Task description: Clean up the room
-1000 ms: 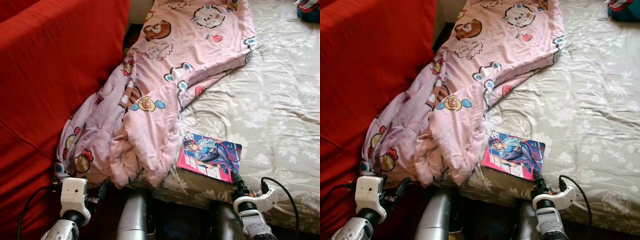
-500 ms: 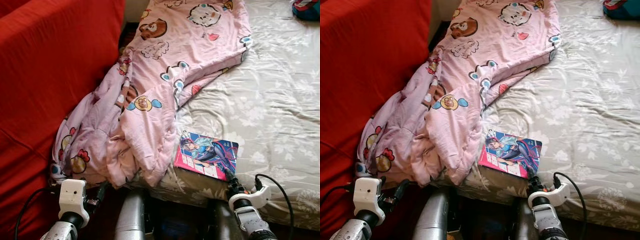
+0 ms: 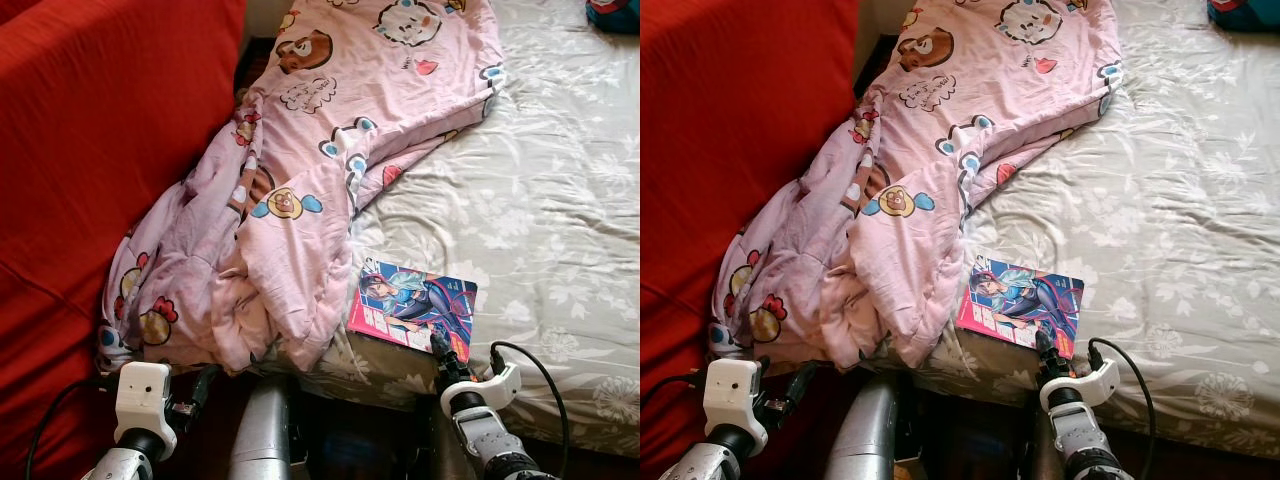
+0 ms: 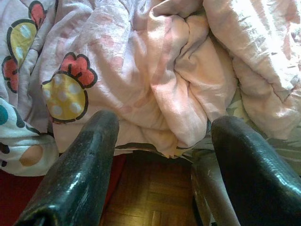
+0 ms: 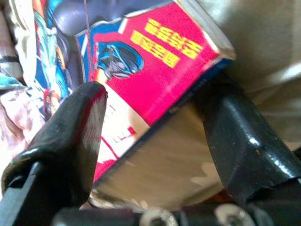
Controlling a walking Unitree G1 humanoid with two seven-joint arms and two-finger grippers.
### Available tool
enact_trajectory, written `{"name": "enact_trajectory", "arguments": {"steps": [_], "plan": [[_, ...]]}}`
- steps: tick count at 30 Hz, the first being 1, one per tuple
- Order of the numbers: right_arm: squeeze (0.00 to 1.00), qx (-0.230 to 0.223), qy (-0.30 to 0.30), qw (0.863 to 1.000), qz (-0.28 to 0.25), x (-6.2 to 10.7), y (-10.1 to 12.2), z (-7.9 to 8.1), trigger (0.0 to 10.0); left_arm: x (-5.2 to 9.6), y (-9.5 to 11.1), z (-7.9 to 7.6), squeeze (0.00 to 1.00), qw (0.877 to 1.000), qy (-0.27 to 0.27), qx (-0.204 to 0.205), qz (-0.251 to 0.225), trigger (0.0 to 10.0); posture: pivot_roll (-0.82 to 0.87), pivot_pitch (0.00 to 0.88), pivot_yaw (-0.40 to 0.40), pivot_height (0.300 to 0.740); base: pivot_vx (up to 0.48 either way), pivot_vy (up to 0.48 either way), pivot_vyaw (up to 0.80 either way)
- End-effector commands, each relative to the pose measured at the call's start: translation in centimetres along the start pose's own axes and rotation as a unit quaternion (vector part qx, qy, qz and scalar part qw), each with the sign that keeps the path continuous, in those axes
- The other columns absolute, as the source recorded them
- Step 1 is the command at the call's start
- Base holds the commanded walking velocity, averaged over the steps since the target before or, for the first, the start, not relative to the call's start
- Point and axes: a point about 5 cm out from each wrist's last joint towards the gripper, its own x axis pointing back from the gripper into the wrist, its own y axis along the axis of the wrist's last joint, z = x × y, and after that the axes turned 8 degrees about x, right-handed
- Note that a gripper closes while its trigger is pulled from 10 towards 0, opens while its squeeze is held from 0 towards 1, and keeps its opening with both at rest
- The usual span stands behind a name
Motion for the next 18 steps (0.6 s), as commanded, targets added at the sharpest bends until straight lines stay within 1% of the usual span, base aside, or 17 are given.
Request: {"name": "enact_trajectory", "arguments": {"steps": [1,4,8,9,10,11,15,18], "plan": [[0.00,-0.019,-0.001,1.000,-0.003,0.0,-0.3,0.0,10.0,0.7,-0.4,0.3,0.00,1.000,0.010,-0.009,0.016,10.0,0.31,0.291,0.103,0.597,0.000,0.000,0.00],[0.00,-0.029,-0.001,0.999,-0.012,0.0,-0.1,0.0,10.0,0.8,-0.4,0.3,0.00,1.000,0.010,-0.008,0.016,10.0,0.31,0.291,0.103,0.597,0.000,0.000,0.00],[0.00,-0.024,-0.001,1.000,-0.010,0.1,-0.1,-0.1,10.0,1.1,-0.6,0.4,0.00,1.000,0.011,-0.009,0.021,10.0,0.31,0.300,0.105,0.597,0.000,0.000,0.00],[0.00,-0.025,-0.006,1.000,-0.012,0.1,-0.1,-0.2,7.6,1.1,-0.7,0.4,0.00,1.000,0.010,-0.009,0.022,10.0,0.31,0.300,0.105,0.597,0.000,0.000,0.00],[0.00,-0.025,-0.009,1.000,-0.015,0.1,-0.1,-0.2,7.6,1.2,-0.7,0.4,0.00,1.000,0.010,-0.009,0.022,10.0,0.31,0.300,0.105,0.597,0.000,0.000,0.00],[0.00,-0.034,-0.013,0.999,-0.021,0.2,0.0,-0.4,0.0,1.3,-0.8,0.4,0.00,1.000,0.008,-0.011,0.024,10.0,0.31,0.303,0.106,0.597,0.000,0.000,0.00],[0.00,-0.044,-0.008,0.999,-0.027,0.3,0.1,-0.5,0.0,1.6,-0.8,0.4,0.00,1.000,0.008,-0.011,0.027,10.0,0.31,0.310,0.109,0.597,0.000,0.000,0.00],[0.00,-0.041,-0.006,0.999,-0.026,0.3,0.2,-0.5,0.0,1.8,-1.0,0.4,0.00,0.999,0.009,-0.011,0.030,10.0,0.31,0.312,0.109,0.597,0.000,0.000,0.00]]}}
